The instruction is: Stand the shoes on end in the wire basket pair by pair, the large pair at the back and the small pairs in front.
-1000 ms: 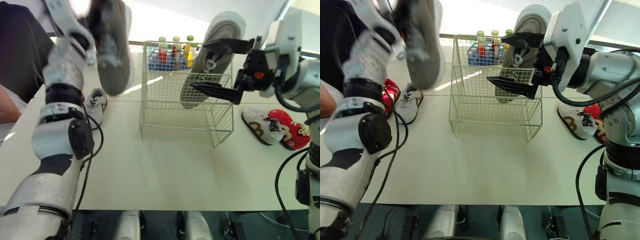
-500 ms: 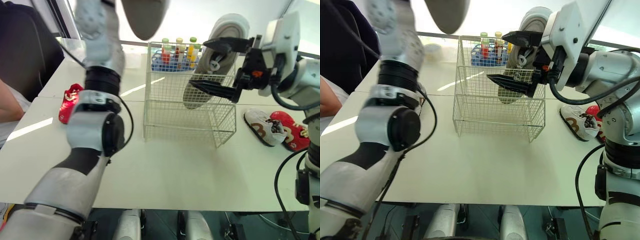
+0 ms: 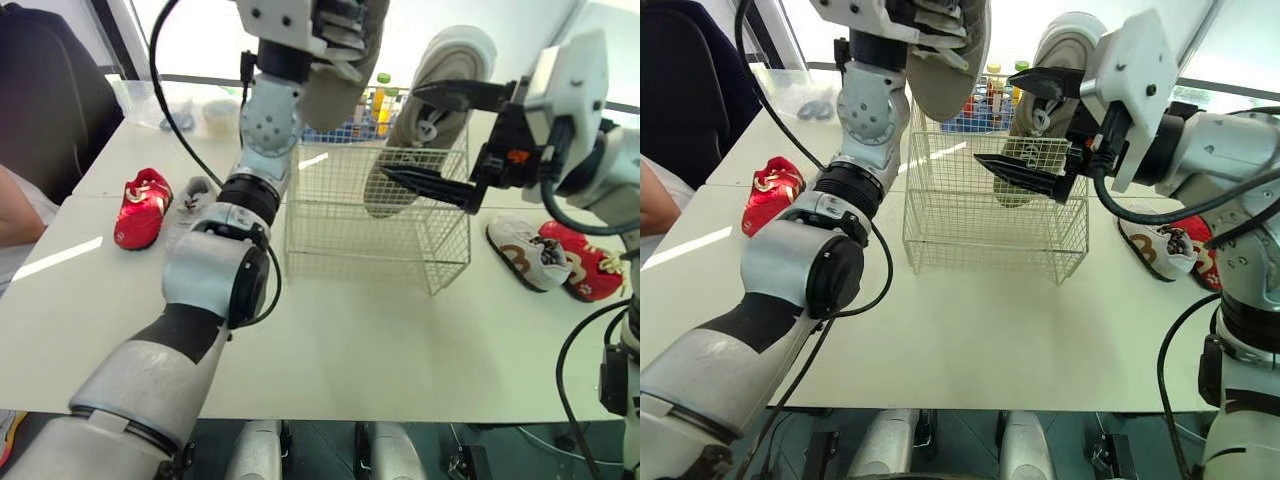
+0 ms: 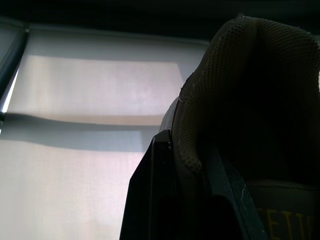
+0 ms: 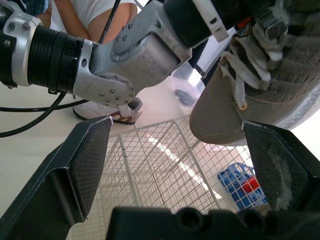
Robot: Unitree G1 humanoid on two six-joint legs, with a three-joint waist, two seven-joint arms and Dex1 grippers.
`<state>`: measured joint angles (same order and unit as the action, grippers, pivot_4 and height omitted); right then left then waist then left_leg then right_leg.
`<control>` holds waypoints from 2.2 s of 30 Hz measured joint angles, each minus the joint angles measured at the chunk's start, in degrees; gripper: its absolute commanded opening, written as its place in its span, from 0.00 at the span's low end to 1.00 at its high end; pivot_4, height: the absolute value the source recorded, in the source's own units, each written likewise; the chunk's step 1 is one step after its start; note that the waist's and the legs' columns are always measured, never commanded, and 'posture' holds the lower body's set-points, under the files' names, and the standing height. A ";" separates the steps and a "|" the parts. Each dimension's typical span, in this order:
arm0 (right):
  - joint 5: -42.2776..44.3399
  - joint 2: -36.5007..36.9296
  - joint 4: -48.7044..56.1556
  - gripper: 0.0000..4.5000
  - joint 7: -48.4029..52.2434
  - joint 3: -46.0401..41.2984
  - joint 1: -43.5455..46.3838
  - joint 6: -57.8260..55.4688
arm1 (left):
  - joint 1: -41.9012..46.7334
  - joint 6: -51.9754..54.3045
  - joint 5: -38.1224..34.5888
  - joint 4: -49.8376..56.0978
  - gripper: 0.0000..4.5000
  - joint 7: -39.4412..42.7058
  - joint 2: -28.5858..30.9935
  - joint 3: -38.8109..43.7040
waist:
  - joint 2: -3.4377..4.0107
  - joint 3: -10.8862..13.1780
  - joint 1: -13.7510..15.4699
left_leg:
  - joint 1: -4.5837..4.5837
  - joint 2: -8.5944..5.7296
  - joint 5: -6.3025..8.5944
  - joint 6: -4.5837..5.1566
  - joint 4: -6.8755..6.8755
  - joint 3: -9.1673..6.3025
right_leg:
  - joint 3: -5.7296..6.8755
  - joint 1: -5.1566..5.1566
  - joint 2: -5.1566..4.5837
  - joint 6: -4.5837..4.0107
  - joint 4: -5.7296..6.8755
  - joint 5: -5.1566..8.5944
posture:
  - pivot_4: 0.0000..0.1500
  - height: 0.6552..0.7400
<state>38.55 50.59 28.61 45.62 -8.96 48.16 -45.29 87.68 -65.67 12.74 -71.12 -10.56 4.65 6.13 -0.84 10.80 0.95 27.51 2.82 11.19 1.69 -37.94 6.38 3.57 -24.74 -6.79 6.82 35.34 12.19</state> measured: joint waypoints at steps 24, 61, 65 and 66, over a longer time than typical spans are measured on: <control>3.46 2.29 2.22 1.00 -2.51 -0.75 0.01 -2.88 | -0.64 3.14 17.95 -0.75 0.00 -26.70 1.10 -14.78 | 0.11 -0.29 -0.18 | -0.16 0.02 0.03 0.01 -0.09 -0.20 | -0.01 0.14 -0.03 -0.23 0.01 0.10 | 1.00 1.00; 6.74 4.53 4.07 1.00 -5.81 -0.82 0.31 -5.59 | -1.06 12.31 13.87 -2.55 0.00 -27.77 -3.09 -15.08 | 0.48 -0.53 -0.27 | -0.14 0.03 0.05 0.03 -0.06 -0.11 | -0.11 0.04 -0.05 -0.25 0.04 0.10 | 1.00 1.00; 6.74 4.53 4.11 1.00 -5.91 -0.82 0.31 -5.54 | -2.50 12.33 12.36 -1.84 0.00 -24.61 -4.67 -13.89 | 0.69 -0.68 -0.35 | -0.18 0.02 0.05 0.04 -0.07 -0.10 | -0.11 0.06 -0.04 -0.25 0.06 0.10 | 1.00 1.00; 6.74 4.53 4.13 1.00 -5.95 -0.82 0.30 -5.50 | -2.84 12.45 11.37 -1.86 0.00 -23.66 -5.14 -13.30 | 0.75 -0.72 -0.36 | -0.20 0.02 0.05 0.04 -0.07 -0.10 | -0.11 0.07 -0.04 -0.25 0.06 0.10 | 1.00 1.00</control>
<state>45.28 55.12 32.74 39.67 -9.78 48.46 -50.79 84.84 -53.22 24.12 -72.99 -34.22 -0.50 -7.17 -0.09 10.08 0.59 27.31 2.84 11.24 1.73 -38.01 6.28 3.46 -24.67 -6.83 6.57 35.39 12.30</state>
